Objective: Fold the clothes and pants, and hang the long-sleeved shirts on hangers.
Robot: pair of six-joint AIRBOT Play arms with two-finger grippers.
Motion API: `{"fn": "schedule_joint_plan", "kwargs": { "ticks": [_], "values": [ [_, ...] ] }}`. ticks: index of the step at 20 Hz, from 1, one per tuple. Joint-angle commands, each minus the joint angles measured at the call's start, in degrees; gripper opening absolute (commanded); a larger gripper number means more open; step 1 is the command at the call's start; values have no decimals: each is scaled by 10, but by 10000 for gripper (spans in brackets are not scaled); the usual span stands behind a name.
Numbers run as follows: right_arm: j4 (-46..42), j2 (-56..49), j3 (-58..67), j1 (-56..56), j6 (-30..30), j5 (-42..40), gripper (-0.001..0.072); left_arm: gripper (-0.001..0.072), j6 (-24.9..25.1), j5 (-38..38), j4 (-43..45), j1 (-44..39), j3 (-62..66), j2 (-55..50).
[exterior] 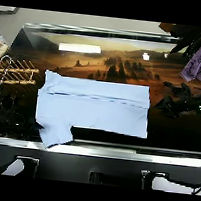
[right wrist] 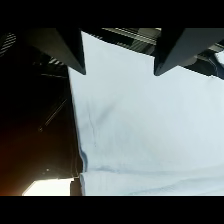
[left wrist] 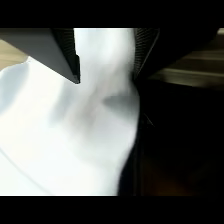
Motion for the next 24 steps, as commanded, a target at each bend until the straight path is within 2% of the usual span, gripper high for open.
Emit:
{"fn": "schedule_joint_plan", "kwargs": {
  "ticks": [1,2,4,6,9,16,18,21,24],
  "values": [
    [4,3,0,0,-2,13,474,213,0,-20,6,-19,-1,-19],
    [3,7,0,0,-11,25,474,115,0,-19,7,-17,-1,-18],
    [1,24,0,-15,-18,19,469,22,0,-18,11,-13,-1,-18],
    [-9,34,-1,-59,-15,26,400,19,0,-16,17,-9,-1,-18],
    [-10,34,-49,-109,-10,45,403,19,0,-17,22,-8,-1,-17],
    [-19,34,-241,-110,-52,-15,425,19,0,-14,21,-8,0,-17],
    [-10,34,-266,-110,-64,-30,474,19,0,-12,21,-8,0,-17],
    [24,34,-292,-110,-80,-48,477,19,0,-10,20,-8,0,-17],
    [22,34,-315,-90,-87,-60,477,19,0,-10,20,-8,0,-17]
  ]
}}
